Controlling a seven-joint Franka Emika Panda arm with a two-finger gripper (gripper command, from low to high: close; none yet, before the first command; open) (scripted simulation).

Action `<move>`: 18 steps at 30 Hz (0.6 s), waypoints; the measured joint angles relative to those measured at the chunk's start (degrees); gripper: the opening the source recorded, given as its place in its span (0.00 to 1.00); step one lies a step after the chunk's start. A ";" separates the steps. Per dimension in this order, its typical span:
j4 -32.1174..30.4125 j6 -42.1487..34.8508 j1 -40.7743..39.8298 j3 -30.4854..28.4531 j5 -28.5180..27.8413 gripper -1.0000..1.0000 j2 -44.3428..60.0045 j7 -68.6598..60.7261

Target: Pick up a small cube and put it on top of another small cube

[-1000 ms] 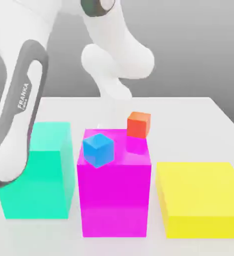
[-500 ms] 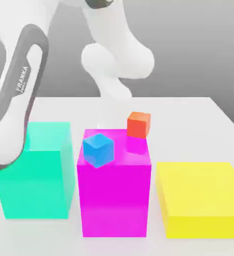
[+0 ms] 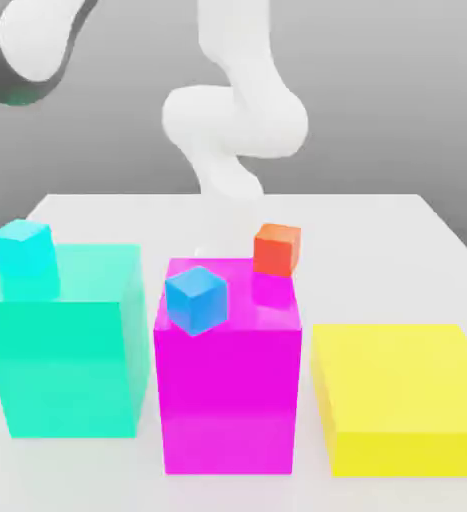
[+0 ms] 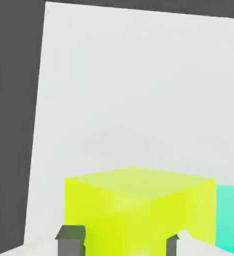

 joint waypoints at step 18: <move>-16.88 -0.82 -4.14 0.90 -4.72 1.00 -17.95 5.09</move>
